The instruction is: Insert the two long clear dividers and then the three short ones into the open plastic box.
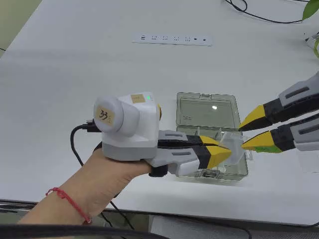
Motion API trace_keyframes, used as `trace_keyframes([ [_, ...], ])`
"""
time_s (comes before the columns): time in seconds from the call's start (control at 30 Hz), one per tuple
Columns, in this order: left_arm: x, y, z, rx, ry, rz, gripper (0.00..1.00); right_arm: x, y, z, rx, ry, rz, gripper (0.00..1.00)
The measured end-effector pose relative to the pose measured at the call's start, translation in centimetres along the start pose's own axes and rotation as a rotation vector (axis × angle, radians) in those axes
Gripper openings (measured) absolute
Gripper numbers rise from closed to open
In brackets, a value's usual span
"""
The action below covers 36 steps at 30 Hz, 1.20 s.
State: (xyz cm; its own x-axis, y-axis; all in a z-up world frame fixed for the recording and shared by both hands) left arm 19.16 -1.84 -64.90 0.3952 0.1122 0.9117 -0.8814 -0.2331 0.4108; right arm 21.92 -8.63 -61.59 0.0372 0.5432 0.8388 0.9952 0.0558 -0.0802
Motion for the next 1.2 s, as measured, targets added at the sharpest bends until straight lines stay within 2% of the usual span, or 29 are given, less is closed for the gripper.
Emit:
trace_keyframes([
  [0.13,0.1,0.9,0.0,-0.060,0.001,0.061,0.00,0.0,-1.1,0.6,0.079,-0.019,0.009,0.14],
  [0.17,0.0,1.1,-0.1,-0.071,-0.012,0.078,0.00,0.0,-1.4,0.7,0.100,-0.022,0.009,0.13],
  [0.27,-0.2,1.1,-0.1,-0.074,-0.030,0.078,0.00,0.0,-1.8,0.9,0.142,-0.023,0.013,0.09],
  [0.37,-0.1,1.3,-0.1,-0.087,-0.018,0.092,0.00,0.2,-2.3,1.1,0.175,-0.021,0.021,0.06],
  [0.67,-0.4,1.7,0.0,-0.103,-0.024,0.112,0.00,0.1,-2.8,1.1,0.213,-0.030,0.023,0.03],
  [1.2,-0.4,1.5,-0.2,-0.081,-0.016,0.110,0.00,0.5,-3.2,1.6,0.207,-0.024,0.017,0.02],
])
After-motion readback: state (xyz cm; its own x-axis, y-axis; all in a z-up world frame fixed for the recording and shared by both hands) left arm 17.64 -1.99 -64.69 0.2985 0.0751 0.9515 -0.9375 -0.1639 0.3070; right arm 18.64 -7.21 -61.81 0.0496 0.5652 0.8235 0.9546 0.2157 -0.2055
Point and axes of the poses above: the centre of the closed fingertips' face, and the gripper's own axes: z roughly forward along the fingers, y roughly to its right, x roughly out of its top, the point moved 4 cm from there along -z, roughly backward along the fingers, and after that the axes turned 13 degrees about y, right-handed, at the moved point
